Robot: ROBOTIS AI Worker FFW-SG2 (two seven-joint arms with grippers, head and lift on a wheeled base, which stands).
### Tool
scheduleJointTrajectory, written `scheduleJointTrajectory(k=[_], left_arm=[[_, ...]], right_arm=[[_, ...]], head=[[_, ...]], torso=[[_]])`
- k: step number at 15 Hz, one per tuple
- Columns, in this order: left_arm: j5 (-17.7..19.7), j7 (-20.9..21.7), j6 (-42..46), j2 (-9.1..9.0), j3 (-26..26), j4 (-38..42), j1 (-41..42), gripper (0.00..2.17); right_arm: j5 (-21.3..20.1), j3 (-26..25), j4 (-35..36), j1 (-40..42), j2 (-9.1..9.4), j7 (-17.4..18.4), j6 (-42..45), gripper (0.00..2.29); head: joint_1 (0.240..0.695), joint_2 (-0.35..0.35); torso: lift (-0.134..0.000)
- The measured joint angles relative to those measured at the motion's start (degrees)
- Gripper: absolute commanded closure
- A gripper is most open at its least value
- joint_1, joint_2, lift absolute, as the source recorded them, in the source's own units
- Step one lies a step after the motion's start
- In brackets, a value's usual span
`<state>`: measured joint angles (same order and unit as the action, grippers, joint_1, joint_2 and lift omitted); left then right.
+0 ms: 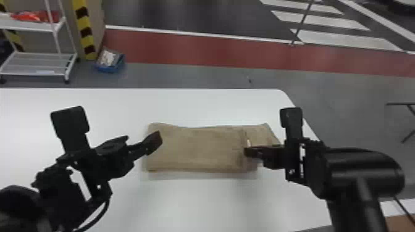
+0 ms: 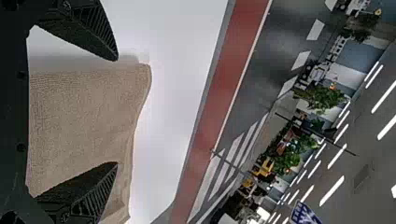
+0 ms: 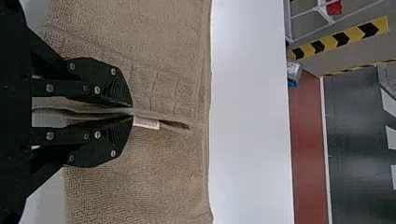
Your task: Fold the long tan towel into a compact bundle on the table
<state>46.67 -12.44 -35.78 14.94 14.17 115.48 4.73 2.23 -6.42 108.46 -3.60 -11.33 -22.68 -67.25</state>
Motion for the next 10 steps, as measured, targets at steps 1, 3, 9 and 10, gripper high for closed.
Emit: scheduleJointTrajectory(k=[1, 3, 9, 10], left_arm=[[0.00, 0.05, -0.02, 0.00, -0.04, 0.07, 0.18, 0.09], [0.00, 0.22, -0.03, 0.00, -0.10, 0.09, 0.44, 0.09], [0.00, 0.32, -0.17, 0.00, -0.02, 0.35, 1.28, 0.09], [0.00, 0.32, -0.20, 0.00, -0.02, 0.35, 1.35, 0.09]], right_arm=[[0.02, -0.05, 0.00, 0.10, -0.01, 0.00, -0.03, 0.92], [0.18, -0.27, 0.00, 0.58, 0.00, 0.08, -0.05, 0.83], [-0.23, -1.04, -1.01, -0.10, -0.26, 0.00, 0.99, 1.34], [-0.31, -1.04, -1.40, -0.34, -0.28, -0.25, 1.30, 1.53]], head=[[0.695, -0.226], [0.695, -0.227], [0.695, -0.241], [0.695, -0.242]], torso=[[-0.125], [-0.125], [-0.125], [-0.125]])
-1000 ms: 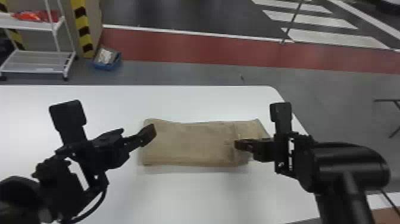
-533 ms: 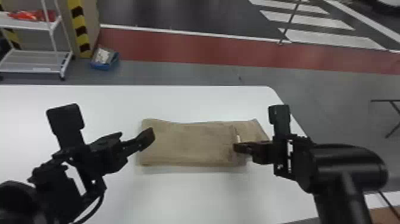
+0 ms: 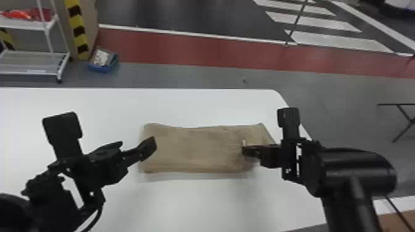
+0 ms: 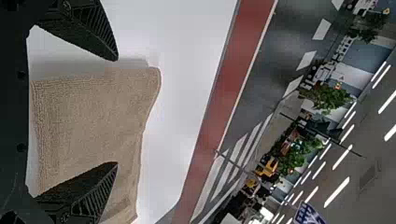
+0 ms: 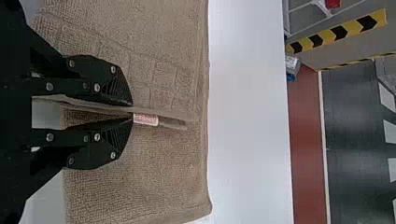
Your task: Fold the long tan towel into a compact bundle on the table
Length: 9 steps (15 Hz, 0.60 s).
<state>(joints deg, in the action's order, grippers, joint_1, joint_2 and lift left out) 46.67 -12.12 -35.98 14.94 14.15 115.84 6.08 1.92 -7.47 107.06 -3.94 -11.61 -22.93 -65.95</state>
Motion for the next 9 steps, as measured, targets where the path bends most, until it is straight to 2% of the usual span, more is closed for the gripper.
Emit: scheduleJointTrajectory(k=[1, 9], left_arm=[[0.00, -0.04, -0.01, 0.00, 0.00, 0.00, 0.04, 0.09], [0.00, -0.09, -0.37, -0.09, -0.24, -0.10, -0.21, 0.09]], right_arm=[[-0.06, 0.00, -0.27, -0.22, -0.04, -0.33, 0.11, 1.62], [0.78, -0.35, 0.90, -0.08, -0.12, -0.81, -0.02, 1.63]], head=[[0.695, -0.242], [0.695, -0.236]], torso=[[-0.125], [-0.125]])
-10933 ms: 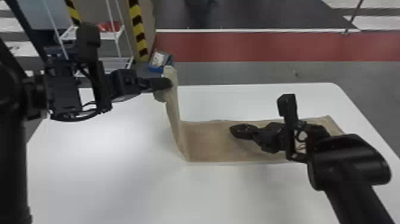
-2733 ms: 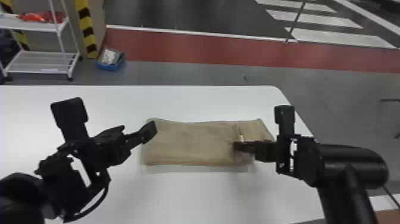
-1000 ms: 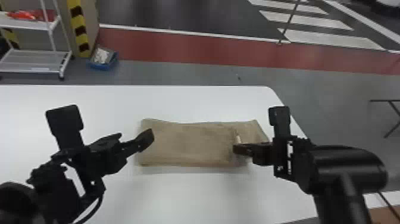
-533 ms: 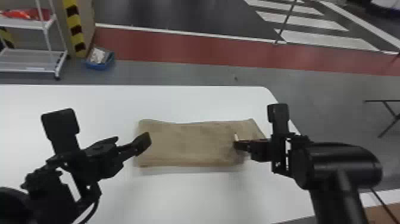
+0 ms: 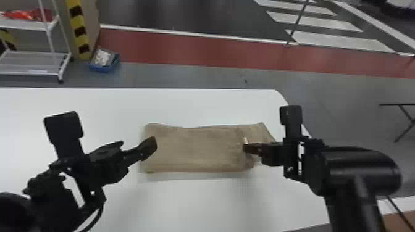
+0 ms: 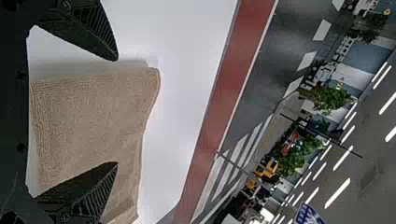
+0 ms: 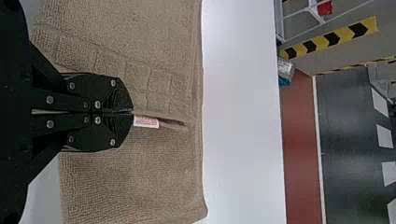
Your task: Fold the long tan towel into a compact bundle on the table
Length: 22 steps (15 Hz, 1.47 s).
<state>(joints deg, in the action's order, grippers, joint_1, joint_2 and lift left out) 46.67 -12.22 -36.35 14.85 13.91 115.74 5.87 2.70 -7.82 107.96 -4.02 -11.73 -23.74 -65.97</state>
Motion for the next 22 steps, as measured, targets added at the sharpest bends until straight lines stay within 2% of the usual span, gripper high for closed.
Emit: scheduleJointTrajectory(k=[3, 5, 8, 10, 12, 15, 19, 20, 22], left_arm=[[0.20, 0.00, -0.94, 0.04, -0.43, 0.00, -0.02, 0.09], [0.33, 0.00, -1.19, 0.15, -0.66, 0.02, 0.01, 0.09], [0.36, 0.10, -1.23, 0.20, -0.76, 0.16, 0.13, 0.09], [0.41, 0.25, -1.22, -0.12, -0.55, 0.15, 0.19, 0.09], [0.33, 0.28, -1.18, -0.51, -0.31, -0.09, 0.14, 0.09], [0.26, 0.27, -1.20, -0.50, -0.61, -0.03, 0.23, 0.09], [0.18, 0.27, -1.22, -0.03, -1.31, 0.40, 0.77, 0.09], [0.18, 0.27, -1.23, 0.11, -1.40, 0.53, 0.89, 0.09], [0.25, 0.27, -1.23, 0.22, -1.37, 0.62, 0.99, 0.09]], right_arm=[[1.05, -1.03, 2.07, -0.50, -0.02, 0.00, -0.56, 1.63], [3.76, -3.29, 3.56, -1.18, -0.60, 0.00, -1.43, 1.63], [6.12, -7.04, 2.71, -2.89, -3.05, -0.17, -1.74, 1.63], [5.74, -6.30, -1.67, -3.31, -4.37, -1.51, -0.80, 1.63], [5.46, -4.85, -4.32, -3.26, -4.34, -2.26, 1.62, 1.63], [6.63, -5.55, -1.73, -3.33, -4.37, -2.49, 2.28, 1.63], [11.57, -11.74, -0.03, -4.80, -6.00, -2.48, 2.05, 1.63], [11.90, -12.73, -1.18, -5.00, -7.20, -2.48, 2.18, 1.63], [8.86, -10.46, -5.86, -5.56, -8.23, -2.96, 3.28, 1.63]], head=[[0.695, -0.233], [0.695, -0.235], [0.695, -0.268], [0.695, -0.285], [0.695, -0.285], [0.695, -0.274], [0.695, -0.288], [0.695, -0.315], [0.695, -0.326]], torso=[[-0.125], [-0.125], [-0.125], [-0.125], [-0.125], [-0.125], [-0.125], [-0.125], [-0.125]])
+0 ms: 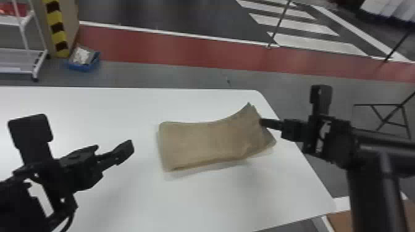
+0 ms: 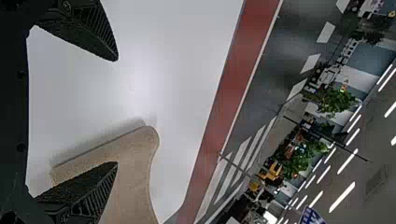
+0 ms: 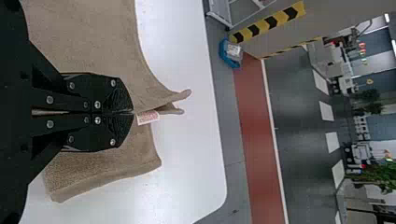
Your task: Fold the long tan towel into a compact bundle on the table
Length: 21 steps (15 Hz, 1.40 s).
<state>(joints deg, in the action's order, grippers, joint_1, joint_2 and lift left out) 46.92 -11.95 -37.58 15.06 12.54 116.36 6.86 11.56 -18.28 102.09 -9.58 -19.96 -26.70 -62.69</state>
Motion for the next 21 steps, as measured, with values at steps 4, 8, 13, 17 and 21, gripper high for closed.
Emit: scheduleJointTrajectory(k=[4, 8, 13, 17, 21], left_arm=[[0.02, -0.01, -0.26, 0.00, 0.13, 0.46, 0.43, 0.09], [0.02, -0.04, -0.78, 0.04, -0.46, 0.62, 0.50, 0.09], [-0.29, 0.72, -0.70, -0.36, -0.28, -0.47, 0.78, 0.09], [-0.45, 0.70, -0.70, -0.26, -0.56, -0.97, 1.11, 0.09], [-0.66, 0.70, -0.70, -0.54, -0.51, -1.15, 0.56, 0.09]], right_arm=[[-2.86, 3.01, -4.80, -0.73, 0.41, -0.16, 3.01, 1.63], [-1.30, 0.38, -0.76, -0.64, -0.07, -0.84, 2.29, 1.63], [-1.29, 0.10, -6.63, -5.25, -3.11, -0.92, 2.42, 1.63], [-3.43, 3.82, -13.85, -5.49, -2.22, -0.88, 7.63, 1.63], [-3.71, 2.67, -11.25, -5.53, -2.06, -0.83, 6.31, 1.63]], head=[[0.695, -0.322], [0.695, -0.322], [0.695, -0.350], [0.695, -0.343], [0.695, -0.343]], torso=[[-0.125], [-0.125], [-0.125], [-0.125], [-0.125]])
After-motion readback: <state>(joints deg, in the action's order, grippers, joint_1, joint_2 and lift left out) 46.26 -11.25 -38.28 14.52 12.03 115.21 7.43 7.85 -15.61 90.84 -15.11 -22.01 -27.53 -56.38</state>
